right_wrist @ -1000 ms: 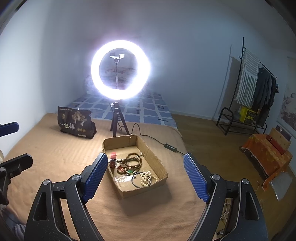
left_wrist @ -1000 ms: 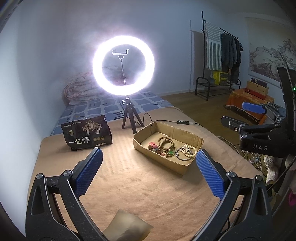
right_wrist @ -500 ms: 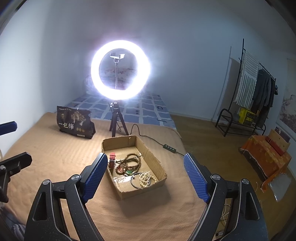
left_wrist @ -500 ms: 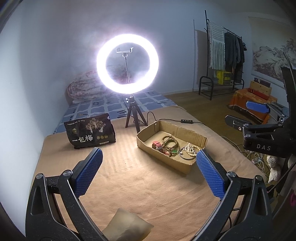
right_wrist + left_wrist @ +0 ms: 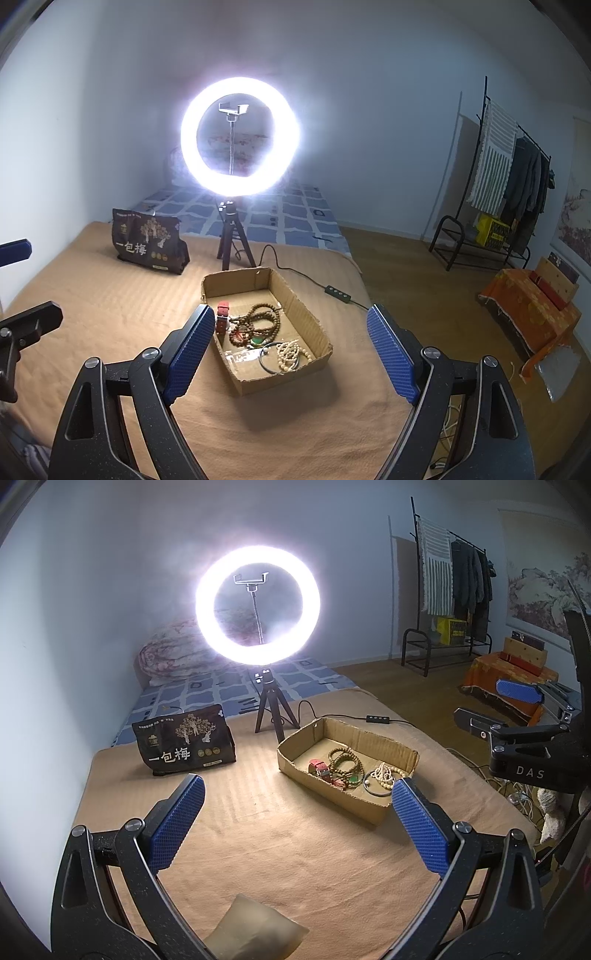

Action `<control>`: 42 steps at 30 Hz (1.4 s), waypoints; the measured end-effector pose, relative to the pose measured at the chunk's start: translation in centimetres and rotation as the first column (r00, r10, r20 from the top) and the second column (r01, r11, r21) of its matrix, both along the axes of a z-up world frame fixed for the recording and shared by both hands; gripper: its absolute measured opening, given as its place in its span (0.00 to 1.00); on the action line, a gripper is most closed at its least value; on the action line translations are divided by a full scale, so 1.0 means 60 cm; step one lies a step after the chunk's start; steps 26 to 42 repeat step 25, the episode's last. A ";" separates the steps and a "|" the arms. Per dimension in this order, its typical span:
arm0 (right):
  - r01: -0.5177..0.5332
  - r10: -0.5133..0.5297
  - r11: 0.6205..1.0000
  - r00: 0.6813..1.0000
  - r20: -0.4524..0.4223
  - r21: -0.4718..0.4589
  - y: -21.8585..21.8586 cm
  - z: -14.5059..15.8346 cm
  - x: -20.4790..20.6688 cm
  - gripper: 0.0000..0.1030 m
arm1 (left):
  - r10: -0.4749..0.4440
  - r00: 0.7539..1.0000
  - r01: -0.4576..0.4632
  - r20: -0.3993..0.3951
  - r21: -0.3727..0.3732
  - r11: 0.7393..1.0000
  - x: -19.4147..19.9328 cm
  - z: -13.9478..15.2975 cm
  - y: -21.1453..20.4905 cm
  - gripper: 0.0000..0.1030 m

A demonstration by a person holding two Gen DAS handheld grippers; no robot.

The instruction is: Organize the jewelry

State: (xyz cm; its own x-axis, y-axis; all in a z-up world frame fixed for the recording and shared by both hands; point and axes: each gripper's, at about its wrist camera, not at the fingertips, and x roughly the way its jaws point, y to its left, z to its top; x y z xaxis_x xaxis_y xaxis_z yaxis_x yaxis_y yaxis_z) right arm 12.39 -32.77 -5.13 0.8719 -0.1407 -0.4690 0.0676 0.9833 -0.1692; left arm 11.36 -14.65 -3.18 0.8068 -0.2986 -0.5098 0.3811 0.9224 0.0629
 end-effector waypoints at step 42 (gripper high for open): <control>0.012 -0.012 1.000 1.000 -0.021 0.003 -0.009 -0.015 0.004 0.82 | 0.053 0.998 -0.053 0.022 -0.006 0.999 0.007 -0.001 0.016 1.00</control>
